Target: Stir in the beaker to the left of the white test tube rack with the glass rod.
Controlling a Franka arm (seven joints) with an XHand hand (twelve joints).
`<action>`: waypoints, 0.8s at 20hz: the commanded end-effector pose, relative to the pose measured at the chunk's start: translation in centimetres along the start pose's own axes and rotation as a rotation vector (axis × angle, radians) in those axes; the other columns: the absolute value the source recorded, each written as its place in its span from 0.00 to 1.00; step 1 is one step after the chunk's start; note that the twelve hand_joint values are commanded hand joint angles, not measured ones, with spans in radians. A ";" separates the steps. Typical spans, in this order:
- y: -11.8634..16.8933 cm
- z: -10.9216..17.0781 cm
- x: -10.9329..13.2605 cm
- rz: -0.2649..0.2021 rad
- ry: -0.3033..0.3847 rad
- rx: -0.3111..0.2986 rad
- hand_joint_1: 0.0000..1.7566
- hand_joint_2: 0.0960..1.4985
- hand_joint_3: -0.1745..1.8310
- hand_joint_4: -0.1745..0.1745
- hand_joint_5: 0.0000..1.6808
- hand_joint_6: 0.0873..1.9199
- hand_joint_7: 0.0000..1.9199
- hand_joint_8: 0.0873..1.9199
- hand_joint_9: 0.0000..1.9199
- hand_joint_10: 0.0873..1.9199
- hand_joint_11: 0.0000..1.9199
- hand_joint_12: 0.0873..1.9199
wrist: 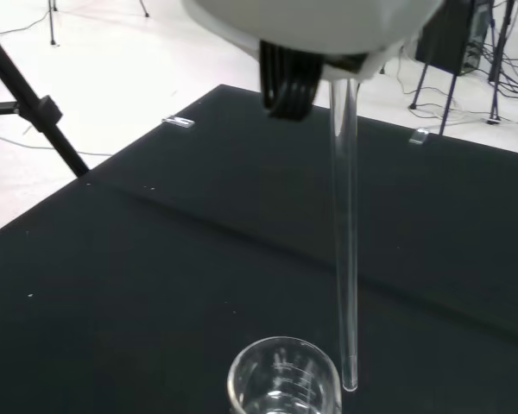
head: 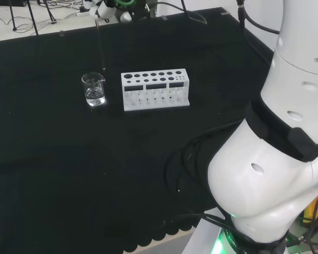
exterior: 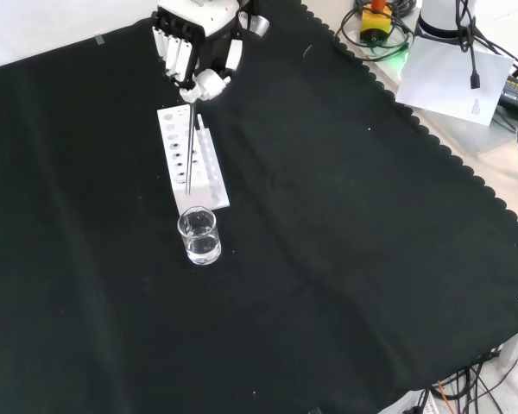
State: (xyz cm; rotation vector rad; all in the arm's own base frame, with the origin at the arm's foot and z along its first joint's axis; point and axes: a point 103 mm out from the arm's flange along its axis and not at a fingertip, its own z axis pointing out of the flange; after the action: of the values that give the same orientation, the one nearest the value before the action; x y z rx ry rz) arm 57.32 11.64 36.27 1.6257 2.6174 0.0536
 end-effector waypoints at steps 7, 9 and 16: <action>1.6 1.4 2.4 -0.066 0.016 0.015 0.74 0.40 0.50 0.00 0.67 0.35 0.60 0.63 0.87 0.47 0.86 0.47; 1.8 1.8 2.5 -0.066 0.019 0.024 0.74 0.40 0.50 0.00 0.67 0.35 0.60 0.63 0.87 0.47 0.86 0.47; 2.8 3.5 2.7 -0.073 0.019 0.053 0.74 0.40 0.50 0.00 0.67 0.35 0.60 0.63 0.87 0.47 0.86 0.48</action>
State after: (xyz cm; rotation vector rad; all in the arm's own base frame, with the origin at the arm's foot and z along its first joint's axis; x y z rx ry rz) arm 58.38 14.88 34.06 1.5569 2.6971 0.0224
